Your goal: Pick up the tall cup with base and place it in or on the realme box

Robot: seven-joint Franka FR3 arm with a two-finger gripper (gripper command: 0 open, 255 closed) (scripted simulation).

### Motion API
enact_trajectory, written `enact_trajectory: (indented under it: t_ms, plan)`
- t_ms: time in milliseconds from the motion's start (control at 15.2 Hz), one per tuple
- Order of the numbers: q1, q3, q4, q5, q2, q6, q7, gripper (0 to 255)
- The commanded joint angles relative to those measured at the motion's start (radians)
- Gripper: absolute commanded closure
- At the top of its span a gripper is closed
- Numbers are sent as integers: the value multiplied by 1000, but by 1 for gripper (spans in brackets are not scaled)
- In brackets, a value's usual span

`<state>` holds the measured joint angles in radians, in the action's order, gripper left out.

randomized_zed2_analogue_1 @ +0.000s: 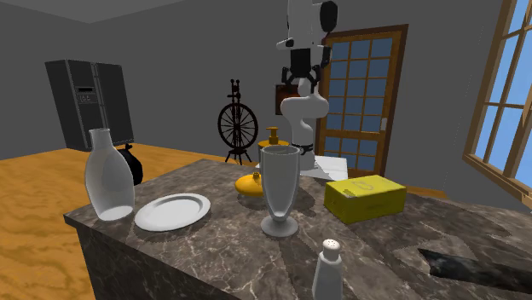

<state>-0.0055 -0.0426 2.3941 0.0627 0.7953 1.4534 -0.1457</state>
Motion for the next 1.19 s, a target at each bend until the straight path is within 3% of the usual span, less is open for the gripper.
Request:
enact_trajectory:
  t_ms: [0,594,1122]
  plan:
    - [0,0,0,0,0,0,0,0]
    - [-24,-26,-145,4,-342,207,-60,0]
    - [-40,-37,-360,-12,-651,310,-117,0]
